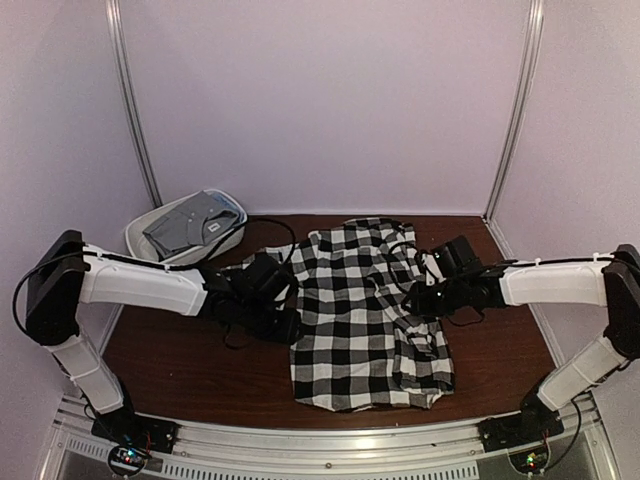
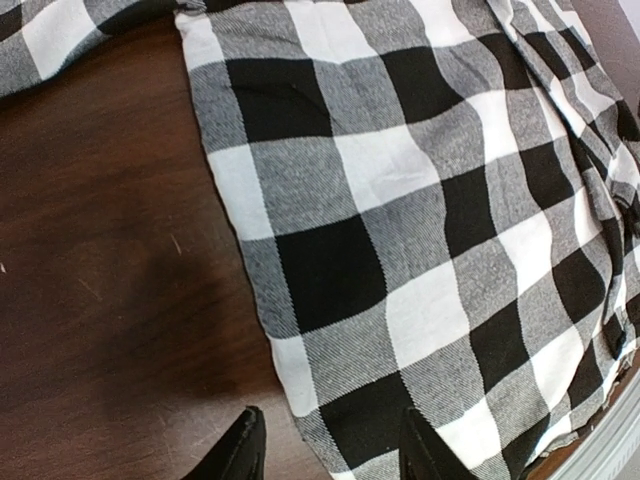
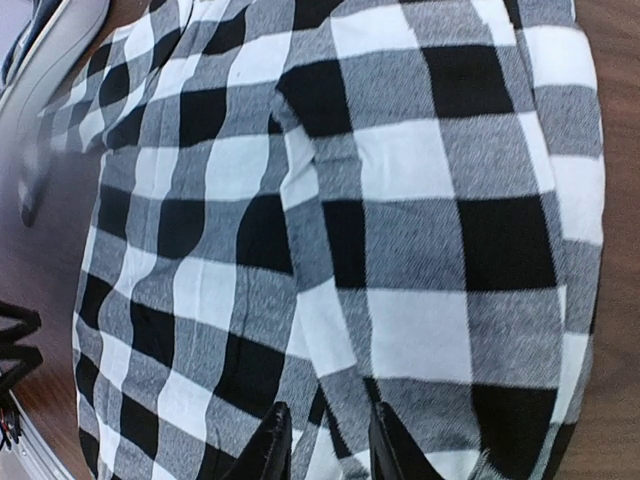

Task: Fold and stack the long sleeve shirts
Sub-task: Move the right arm to the center of the board with the 1/3-folded shirt.

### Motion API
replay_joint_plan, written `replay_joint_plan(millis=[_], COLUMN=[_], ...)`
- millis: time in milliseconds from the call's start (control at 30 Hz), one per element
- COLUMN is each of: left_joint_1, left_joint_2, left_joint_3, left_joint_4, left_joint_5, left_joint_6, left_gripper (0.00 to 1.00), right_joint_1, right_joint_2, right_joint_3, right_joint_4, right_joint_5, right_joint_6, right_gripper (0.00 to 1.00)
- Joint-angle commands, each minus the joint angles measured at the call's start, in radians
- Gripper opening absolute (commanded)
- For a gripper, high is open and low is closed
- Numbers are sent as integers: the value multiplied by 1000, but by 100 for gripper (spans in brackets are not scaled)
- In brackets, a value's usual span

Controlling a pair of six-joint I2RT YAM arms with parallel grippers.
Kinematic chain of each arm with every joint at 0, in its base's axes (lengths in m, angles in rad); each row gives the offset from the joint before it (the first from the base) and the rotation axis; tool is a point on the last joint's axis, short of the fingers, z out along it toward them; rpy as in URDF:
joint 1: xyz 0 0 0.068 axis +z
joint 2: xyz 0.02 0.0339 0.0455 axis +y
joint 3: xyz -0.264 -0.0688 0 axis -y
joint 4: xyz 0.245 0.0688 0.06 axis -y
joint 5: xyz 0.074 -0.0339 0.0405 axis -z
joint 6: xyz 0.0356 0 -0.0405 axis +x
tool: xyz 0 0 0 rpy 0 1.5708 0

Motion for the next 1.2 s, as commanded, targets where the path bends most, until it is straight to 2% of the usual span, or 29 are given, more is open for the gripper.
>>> replay_joint_plan(millis=[0,367,667,967,1167], left_joint_1=[36,112,217,401,541], left_joint_2=[-34,-84,-162,-314,-382], left_joint_3=[19,-20,-48,-137,-198], left_joint_4=[1,2,-17,-33,-13], left_joint_5=[-17,-13,-63,-108,-66], left_joint_6=[32,69,94,73,63], left_gripper=[47,47,47,50,53], right_joint_1=[83,215,242,240,207], right_joint_2=[-64,-48,-77,-71,-86], right_joint_3=[-66,-234,-222,-268,-292], right_joint_4=[-18,23,-16,-8,-17], right_joint_5=[98,133,188,196,198], right_joint_6=[83,178,179,194,201], right_gripper=[29,29,32,33,34])
